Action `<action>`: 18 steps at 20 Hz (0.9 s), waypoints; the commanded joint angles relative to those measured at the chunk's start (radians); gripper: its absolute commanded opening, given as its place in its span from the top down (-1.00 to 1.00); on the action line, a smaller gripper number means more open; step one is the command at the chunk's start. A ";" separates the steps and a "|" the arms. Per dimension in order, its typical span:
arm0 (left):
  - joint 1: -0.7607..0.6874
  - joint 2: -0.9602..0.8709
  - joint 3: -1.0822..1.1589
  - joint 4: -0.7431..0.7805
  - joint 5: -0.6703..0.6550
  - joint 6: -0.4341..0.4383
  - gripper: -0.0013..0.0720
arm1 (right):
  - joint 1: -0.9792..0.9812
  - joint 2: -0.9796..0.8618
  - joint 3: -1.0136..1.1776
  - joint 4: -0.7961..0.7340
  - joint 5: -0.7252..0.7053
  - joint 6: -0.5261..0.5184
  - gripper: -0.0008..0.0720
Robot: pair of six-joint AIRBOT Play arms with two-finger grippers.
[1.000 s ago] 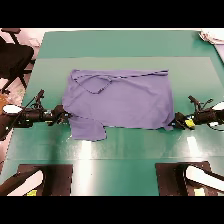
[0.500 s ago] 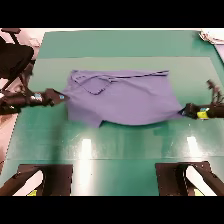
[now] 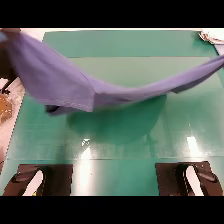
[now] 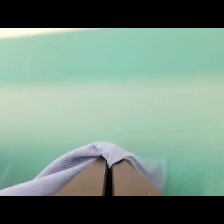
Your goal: Fold the shirts.
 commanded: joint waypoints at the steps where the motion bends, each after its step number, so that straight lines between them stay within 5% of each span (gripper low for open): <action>1: 0.001 0.054 0.219 0.127 0.067 -0.037 0.90 | 0.001 0.046 0.187 -0.024 -0.069 0.002 0.92; 12: 0.001 0.054 0.546 0.221 0.037 -0.032 0.90 | 0.001 -0.067 0.644 -0.094 0.002 0.002 0.92; 18: 0.001 0.042 0.368 0.239 -0.077 -0.032 0.90 | 0.002 -0.108 0.469 -0.093 0.118 0.003 0.92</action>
